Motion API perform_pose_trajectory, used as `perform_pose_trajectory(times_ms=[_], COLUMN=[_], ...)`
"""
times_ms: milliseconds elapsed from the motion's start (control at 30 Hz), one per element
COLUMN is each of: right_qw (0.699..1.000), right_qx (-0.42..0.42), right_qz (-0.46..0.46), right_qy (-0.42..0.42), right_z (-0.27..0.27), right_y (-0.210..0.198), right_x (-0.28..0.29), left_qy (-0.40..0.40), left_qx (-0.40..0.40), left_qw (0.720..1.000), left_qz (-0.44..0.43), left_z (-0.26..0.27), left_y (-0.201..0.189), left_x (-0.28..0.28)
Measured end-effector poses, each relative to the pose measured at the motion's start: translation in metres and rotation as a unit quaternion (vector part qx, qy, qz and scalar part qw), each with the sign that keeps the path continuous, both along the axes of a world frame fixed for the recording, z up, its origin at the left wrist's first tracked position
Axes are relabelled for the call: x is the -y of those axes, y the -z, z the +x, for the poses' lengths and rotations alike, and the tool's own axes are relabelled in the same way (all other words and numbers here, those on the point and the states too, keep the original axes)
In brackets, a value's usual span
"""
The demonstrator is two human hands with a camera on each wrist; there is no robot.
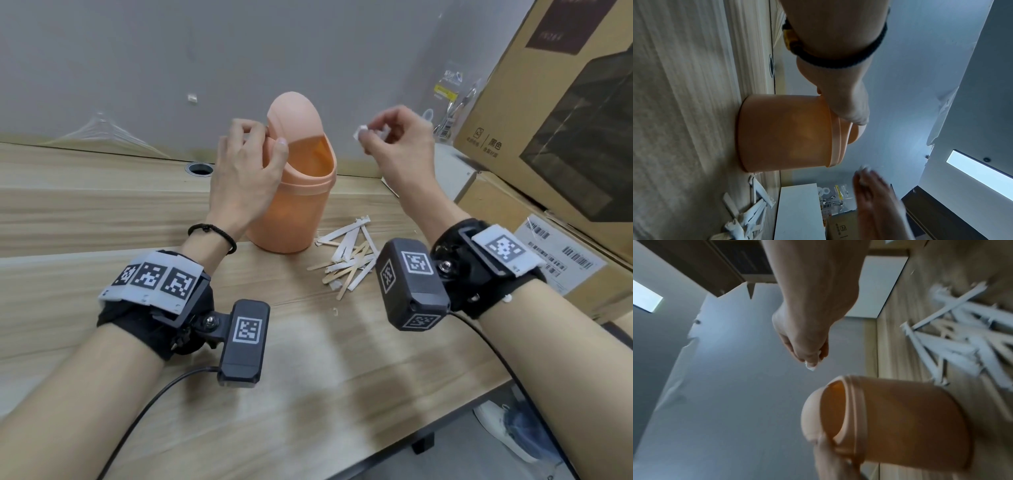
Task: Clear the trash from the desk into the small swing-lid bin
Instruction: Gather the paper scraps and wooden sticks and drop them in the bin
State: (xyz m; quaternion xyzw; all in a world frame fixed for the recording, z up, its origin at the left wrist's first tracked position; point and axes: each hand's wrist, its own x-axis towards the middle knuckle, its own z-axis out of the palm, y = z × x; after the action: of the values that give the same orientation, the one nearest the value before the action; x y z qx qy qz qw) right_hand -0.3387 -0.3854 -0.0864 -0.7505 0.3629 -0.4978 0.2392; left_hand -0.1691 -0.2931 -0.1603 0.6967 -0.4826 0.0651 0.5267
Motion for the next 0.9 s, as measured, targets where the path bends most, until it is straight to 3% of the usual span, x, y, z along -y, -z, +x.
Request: perform_pose_trajectory(times_ms=[100, 233, 400, 733, 900], right_qw=[0.998, 0.976, 0.971, 0.982, 0.984], right_qx=[-0.015, -0.18, -0.071, -0.11, -0.101], right_qz=[-0.044, 0.0, 0.069, 0.035, 0.088], right_qy=[-0.044, -0.121, -0.217, -0.151, -0.116], right_z=[0.021, 0.031, 0.015, 0.018, 0.011], right_y=[-0.007, 0.005, 0.013, 0.02, 0.029], right_x=[-0.011, -0.015, -0.013, 0.0, 0.0], left_qy=[0.0, -0.005, -0.021, -0.015, -0.007], left_qx=[-0.001, -0.006, -0.011, -0.008, -0.007], left_qw=[1.0, 1.0, 0.999, 1.0, 1.0], left_qz=[-0.002, -0.01, -0.032, -0.023, -0.022], left_z=[0.0, 0.002, 0.006, 0.008, 0.011], left_y=[0.0, 0.0, 0.0, -0.001, -0.002], left_x=[0.001, 0.001, 0.002, 0.0, 0.0])
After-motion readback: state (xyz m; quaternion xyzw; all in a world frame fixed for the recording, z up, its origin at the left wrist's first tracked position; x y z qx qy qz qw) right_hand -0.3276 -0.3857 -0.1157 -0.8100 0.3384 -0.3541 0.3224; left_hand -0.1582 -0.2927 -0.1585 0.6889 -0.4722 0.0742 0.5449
